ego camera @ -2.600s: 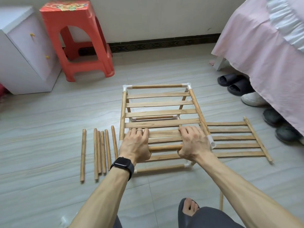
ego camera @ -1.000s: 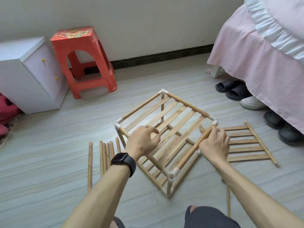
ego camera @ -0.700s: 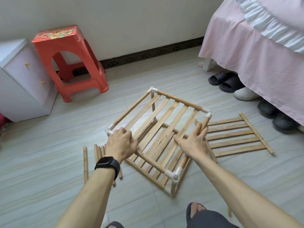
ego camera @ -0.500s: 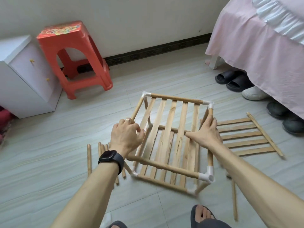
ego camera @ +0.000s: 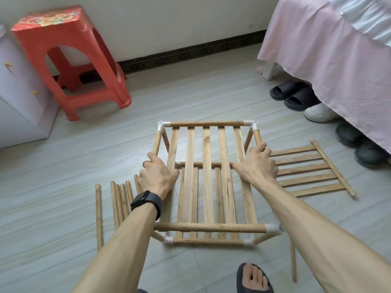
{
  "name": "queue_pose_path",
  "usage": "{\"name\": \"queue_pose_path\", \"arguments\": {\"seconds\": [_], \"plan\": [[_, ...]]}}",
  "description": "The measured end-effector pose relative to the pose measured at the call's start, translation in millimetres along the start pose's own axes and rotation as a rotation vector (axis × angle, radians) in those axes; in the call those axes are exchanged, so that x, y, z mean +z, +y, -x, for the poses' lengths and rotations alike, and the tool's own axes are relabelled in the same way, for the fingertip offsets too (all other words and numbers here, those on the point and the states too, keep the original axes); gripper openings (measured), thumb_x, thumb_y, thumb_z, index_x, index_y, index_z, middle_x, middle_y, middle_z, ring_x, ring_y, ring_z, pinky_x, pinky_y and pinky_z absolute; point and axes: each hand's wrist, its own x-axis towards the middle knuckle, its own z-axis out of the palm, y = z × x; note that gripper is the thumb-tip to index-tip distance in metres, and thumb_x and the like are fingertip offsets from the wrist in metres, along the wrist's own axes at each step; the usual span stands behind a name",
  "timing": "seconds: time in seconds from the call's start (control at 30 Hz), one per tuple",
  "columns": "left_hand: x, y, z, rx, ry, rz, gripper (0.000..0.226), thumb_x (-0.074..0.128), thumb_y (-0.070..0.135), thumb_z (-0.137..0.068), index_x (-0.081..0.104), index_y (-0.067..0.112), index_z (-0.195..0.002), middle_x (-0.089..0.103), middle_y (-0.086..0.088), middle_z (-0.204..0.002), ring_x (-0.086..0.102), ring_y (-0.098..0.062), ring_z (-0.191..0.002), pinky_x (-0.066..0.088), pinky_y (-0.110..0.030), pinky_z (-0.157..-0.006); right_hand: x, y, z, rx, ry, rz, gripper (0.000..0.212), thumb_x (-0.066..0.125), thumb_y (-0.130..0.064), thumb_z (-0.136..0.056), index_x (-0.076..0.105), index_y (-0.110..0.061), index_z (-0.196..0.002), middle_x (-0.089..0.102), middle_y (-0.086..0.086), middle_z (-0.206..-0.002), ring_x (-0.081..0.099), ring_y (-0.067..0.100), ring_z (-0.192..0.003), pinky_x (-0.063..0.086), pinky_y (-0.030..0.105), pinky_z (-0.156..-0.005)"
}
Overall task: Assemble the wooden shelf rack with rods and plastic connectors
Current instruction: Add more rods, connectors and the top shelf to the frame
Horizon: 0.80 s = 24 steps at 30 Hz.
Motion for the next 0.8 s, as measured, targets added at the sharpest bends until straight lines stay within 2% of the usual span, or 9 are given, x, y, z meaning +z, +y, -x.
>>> {"name": "queue_pose_path", "arguments": {"seconds": [0.17,0.27,0.37,0.47,0.6,0.8], "plan": [[3.2,-1.5,5.1,-0.006,0.017,0.004,0.073,0.069,0.054,-0.084,0.034,0.009,-0.129,0.058,-0.017,-0.113,0.061,-0.038,-0.097,0.046,-0.044,-0.077,3.0,0.6,-2.5,-0.027,0.003,0.008,0.123,0.076,-0.061,-0.076,0.007,0.001,-0.157,0.042,0.022,-0.143,0.057,0.038,-0.118,0.048,0.042,-0.080],[2.4,-0.9,4.9,-0.013,-0.006,0.012,0.088,0.066,0.061,-0.085,0.025,0.008,-0.142,0.055,-0.018,-0.121,0.061,-0.037,-0.101,0.040,-0.041,-0.072,-1.3,2.6,-5.8,-0.053,-0.037,-0.026,0.128,0.076,-0.064,-0.074,0.001,-0.004,-0.159,0.037,0.020,-0.148,0.056,0.036,-0.120,0.048,0.042,-0.082],[-2.5,-2.0,11.1,-0.021,-0.060,0.020,0.109,0.059,0.071,-0.086,0.004,0.009,-0.156,0.049,-0.020,-0.136,0.061,-0.038,-0.111,0.041,-0.042,-0.077,-16.6,8.8,-5.6,-0.088,-0.144,-0.109,0.135,0.077,-0.067,-0.073,-0.008,-0.009,-0.160,0.025,0.019,-0.160,0.046,0.037,-0.136,0.047,0.046,-0.098],[-6.1,-10.1,28.9,-0.033,-0.102,0.024,0.112,0.054,0.072,-0.088,-0.010,0.013,-0.159,0.040,-0.020,-0.150,0.058,-0.037,-0.119,0.047,-0.045,-0.088,-18.5,22.2,19.7,-0.082,-0.202,-0.072,0.140,0.077,-0.068,-0.072,-0.019,-0.012,-0.158,0.013,0.018,-0.166,0.037,0.039,-0.144,0.042,0.050,-0.107],[-4.7,-25.1,61.2,-0.043,-0.094,0.004,0.105,0.056,0.057,-0.088,-0.011,0.016,-0.159,0.041,-0.017,-0.149,0.058,-0.034,-0.117,0.040,-0.041,-0.076,-5.3,41.2,63.0,-0.049,-0.168,0.082,0.143,0.076,-0.069,-0.071,-0.023,-0.012,-0.157,0.018,0.019,-0.163,0.050,0.037,-0.132,0.049,0.048,-0.096],[-1.3,-36.8,83.1,-0.034,-0.050,0.006,0.099,0.054,0.058,-0.091,-0.003,0.015,-0.160,0.051,-0.019,-0.136,0.061,-0.036,-0.109,0.043,-0.041,-0.076,-0.6,53.6,78.8,-0.130,-0.084,0.055,0.129,0.070,-0.060,-0.074,-0.015,-0.013,-0.159,0.025,0.017,-0.158,0.055,0.034,-0.124,0.051,0.042,-0.087]]}}
